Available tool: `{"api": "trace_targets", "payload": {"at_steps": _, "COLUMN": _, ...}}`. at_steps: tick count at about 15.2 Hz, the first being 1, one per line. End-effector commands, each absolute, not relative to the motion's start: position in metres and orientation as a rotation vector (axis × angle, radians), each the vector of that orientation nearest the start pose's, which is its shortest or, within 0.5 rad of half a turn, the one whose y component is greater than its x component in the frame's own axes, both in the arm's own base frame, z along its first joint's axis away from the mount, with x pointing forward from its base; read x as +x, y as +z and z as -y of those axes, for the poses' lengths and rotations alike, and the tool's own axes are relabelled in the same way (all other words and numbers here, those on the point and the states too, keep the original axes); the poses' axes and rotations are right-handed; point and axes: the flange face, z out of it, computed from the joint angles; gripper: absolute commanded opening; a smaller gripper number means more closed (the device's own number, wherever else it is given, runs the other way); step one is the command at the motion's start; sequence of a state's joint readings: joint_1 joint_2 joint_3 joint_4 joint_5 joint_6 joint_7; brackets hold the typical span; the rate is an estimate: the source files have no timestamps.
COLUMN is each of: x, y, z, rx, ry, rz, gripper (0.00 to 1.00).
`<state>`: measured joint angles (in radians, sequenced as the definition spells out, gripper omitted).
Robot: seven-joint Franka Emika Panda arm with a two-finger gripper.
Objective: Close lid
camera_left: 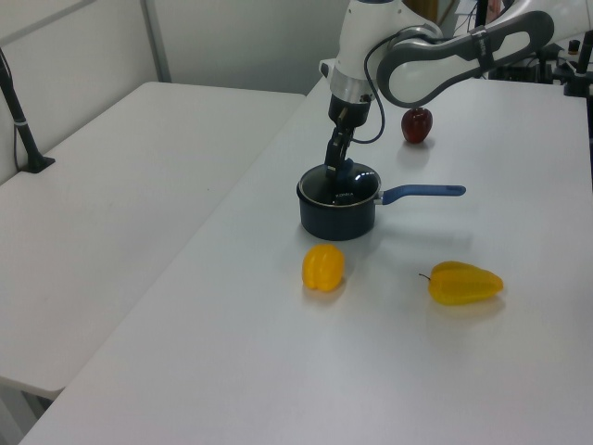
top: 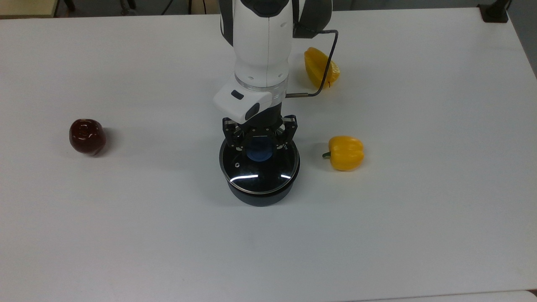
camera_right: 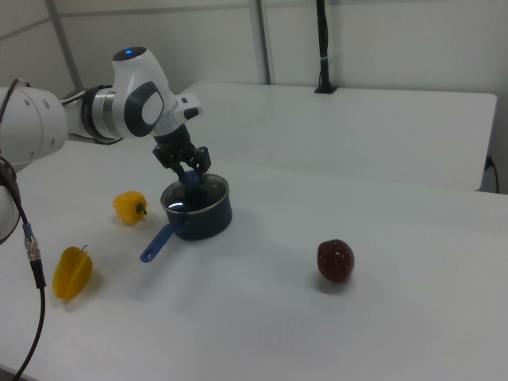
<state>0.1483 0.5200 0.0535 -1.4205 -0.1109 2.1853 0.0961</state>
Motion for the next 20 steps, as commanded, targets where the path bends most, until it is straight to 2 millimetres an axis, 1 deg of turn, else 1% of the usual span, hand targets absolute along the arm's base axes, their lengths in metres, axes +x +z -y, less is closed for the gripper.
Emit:
{"api": "trace_targets", "payload": {"at_steps": 1, "x": 0.713, "y": 0.425, "z": -0.134, "rx": -3.153, "ry": -0.423, "rz": 0.223, "gripper": 0.58}}
{"api": "trace_targets", "payload": {"at_steps": 2, "x": 0.714, "y": 0.426, "z": -0.133, "rx": -3.151, "ry": -0.429, "rz": 0.219, "gripper": 0.58}}
{"api": "trace_targets", "payload": {"at_steps": 4, "x": 0.716, "y": 0.431, "z": -0.137, "rx": -3.129, "ry": -0.498, "rz": 0.223, "gripper": 0.58}}
{"api": "trace_targets", "payload": {"at_steps": 5, "x": 0.716, "y": 0.429, "z": -0.138, "rx": -3.128, "ry": -0.501, "rz": 0.226, "gripper": 0.58}}
{"api": "trace_targets", "payload": {"at_steps": 7, "x": 0.715, "y": 0.425, "z": -0.139, "rx": -3.131, "ry": -0.492, "rz": 0.231, "gripper": 0.58}}
{"api": "trace_targets", "payload": {"at_steps": 11, "x": 0.712, "y": 0.427, "z": -0.14, "rx": -3.137, "ry": -0.474, "rz": 0.236, "gripper": 0.58}}
{"api": "trace_targets", "payload": {"at_steps": 15, "x": 0.707, "y": 0.419, "z": -0.14, "rx": -3.15, "ry": -0.449, "rz": 0.249, "gripper": 0.58}}
{"api": "trace_targets", "payload": {"at_steps": 17, "x": 0.706, "y": 0.419, "z": -0.14, "rx": -3.151, "ry": -0.444, "rz": 0.249, "gripper": 0.58}}
{"api": "trace_targets", "payload": {"at_steps": 18, "x": 0.706, "y": 0.42, "z": -0.14, "rx": -3.152, "ry": -0.44, "rz": 0.246, "gripper": 0.64}}
{"api": "trace_targets", "payload": {"at_steps": 19, "x": 0.706, "y": 0.419, "z": -0.14, "rx": -3.151, "ry": -0.436, "rz": 0.236, "gripper": 0.8}}
{"api": "trace_targets", "payload": {"at_steps": 20, "x": 0.706, "y": 0.419, "z": -0.139, "rx": -3.154, "ry": -0.438, "rz": 0.213, "gripper": 1.0}}
